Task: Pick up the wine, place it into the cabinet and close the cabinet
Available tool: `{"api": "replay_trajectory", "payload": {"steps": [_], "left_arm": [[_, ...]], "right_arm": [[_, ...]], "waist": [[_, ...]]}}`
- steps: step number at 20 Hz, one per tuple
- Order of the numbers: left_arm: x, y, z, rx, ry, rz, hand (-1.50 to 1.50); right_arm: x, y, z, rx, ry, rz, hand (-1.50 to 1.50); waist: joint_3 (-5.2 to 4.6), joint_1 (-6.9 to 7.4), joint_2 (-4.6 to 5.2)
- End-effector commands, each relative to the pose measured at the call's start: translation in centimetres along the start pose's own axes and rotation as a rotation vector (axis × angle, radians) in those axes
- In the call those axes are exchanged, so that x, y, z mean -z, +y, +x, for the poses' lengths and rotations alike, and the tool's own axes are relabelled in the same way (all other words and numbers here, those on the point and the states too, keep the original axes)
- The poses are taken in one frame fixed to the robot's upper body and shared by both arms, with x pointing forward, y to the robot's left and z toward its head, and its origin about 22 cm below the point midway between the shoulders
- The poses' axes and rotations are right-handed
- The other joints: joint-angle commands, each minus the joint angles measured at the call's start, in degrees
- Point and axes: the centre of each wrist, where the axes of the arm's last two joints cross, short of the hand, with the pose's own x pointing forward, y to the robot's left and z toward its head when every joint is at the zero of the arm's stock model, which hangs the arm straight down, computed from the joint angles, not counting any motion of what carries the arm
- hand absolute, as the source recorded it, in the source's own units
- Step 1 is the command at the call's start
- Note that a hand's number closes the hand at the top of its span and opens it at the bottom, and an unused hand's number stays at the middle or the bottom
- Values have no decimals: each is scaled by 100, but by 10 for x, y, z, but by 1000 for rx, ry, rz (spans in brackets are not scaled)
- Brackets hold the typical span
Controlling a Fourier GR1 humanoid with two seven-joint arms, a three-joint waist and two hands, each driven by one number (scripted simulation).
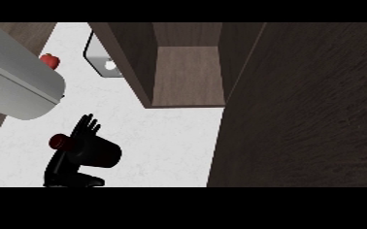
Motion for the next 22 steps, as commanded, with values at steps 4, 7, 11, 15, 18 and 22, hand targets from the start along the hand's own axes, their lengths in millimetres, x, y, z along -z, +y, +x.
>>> {"api": "replay_trajectory", "payload": {"steps": [4, 7, 11, 15, 18, 22], "left_arm": [[1, -7, -22, -53, -50, 5, 150], [10, 0, -14, -74, -30, 16, 150], [32, -11, -5, -6, -97, 4, 150], [12, -8, -13, 28, -134, 2, 150], [0, -24, -23, 35, -159, -41, 150], [15, -33, -5, 70, -194, 14, 150]], "right_arm": [[-18, -15, 37, -24, -105, -37, -150], [-29, -11, 27, -26, -94, -27, -150], [-20, -13, 28, -33, -80, -32, -150], [-28, -12, 35, -14, -83, -39, -150], [-33, -14, 38, -25, -92, -36, -150], [-38, -9, 27, -18, -86, -29, -150]], "waist": [[-4, 8, 19], [6, -4, 10], [3, 25, 14], [-1, 19, 2], [1, -6, -12], [11, 23, -14]]}}
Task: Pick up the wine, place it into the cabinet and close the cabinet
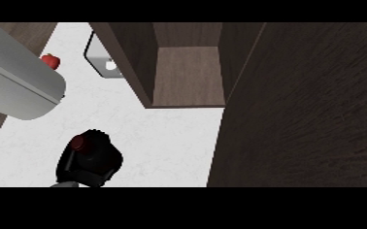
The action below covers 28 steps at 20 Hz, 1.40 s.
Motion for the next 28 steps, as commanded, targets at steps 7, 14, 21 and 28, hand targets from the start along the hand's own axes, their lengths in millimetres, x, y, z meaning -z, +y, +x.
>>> {"api": "replay_trajectory", "payload": {"steps": [7, 14, 21, 28], "left_arm": [[-3, -30, 7, -55, -55, -71, 150], [13, -79, 34, -60, -73, -94, 150], [9, -118, 58, -80, -78, -142, 150], [36, -159, 85, -27, -123, -117, 150]], "right_arm": [[-21, -6, 33, 26, -98, -31, -150], [-26, -16, 35, 6, -107, -18, -150], [-28, -7, 33, 18, -93, -32, -150], [-36, -12, 26, 23, -111, -29, -150]], "waist": [[0, 72, 0], [8, 57, 12], [-3, 50, -1], [6, -7, 6]]}}
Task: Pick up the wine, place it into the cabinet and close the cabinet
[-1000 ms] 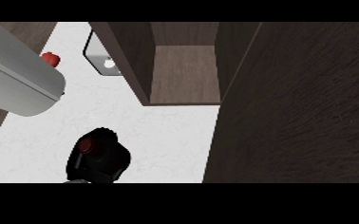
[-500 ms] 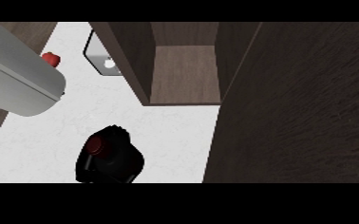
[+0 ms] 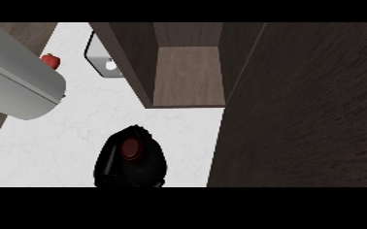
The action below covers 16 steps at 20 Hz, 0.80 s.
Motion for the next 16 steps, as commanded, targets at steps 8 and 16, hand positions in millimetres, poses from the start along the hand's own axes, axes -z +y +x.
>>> {"api": "replay_trajectory", "payload": {"steps": [8, 16], "left_arm": [[37, -20, 9, 119, -44, 103, 150], [78, -16, 22, 187, -48, 115, 150]], "right_arm": [[-32, -12, 41, 53, -50, 7, -150], [-38, -14, 43, 56, -48, 1, -150]], "waist": [[-3, -25, 13], [-2, -52, 9]]}}
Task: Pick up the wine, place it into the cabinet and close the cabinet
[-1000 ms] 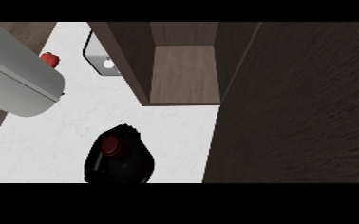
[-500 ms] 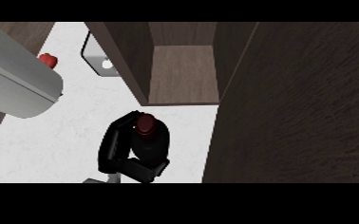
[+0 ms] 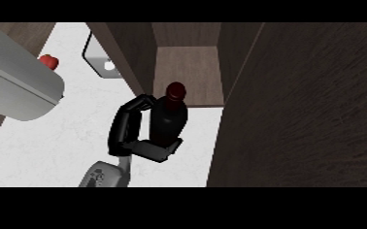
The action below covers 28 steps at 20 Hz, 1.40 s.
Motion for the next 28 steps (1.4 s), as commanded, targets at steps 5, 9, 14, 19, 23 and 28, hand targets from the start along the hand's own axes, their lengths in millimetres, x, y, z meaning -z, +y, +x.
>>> {"api": "replay_trajectory", "payload": {"steps": [5, 9, 14, 19, 23, 28], "left_arm": [[38, 3, -11, 41, 11, -15, 150], [59, -11, -24, 61, 44, -17, 150], [73, -22, -18, 42, 42, -45, 150], [98, -29, -10, 28, 59, -32, 150], [101, -26, -29, 31, 70, 9, 150], [126, -34, -20, 52, 100, 40, 150]], "right_arm": [[-27, -9, 41, 81, -37, 23, -150], [-22, -9, 41, 74, -61, 49, -150], [-14, -13, 34, 89, -57, 41, -150], [-28, -12, 33, 89, -51, 28, -150], [-20, -11, 26, 95, -76, 37, -150], [-23, -7, 23, 130, -60, 51, -150]], "waist": [[2, -26, 13], [-4, -92, 39], [-1, -17, 40], [6, -119, 14], [0, -146, 57], [-2, -284, 77]]}}
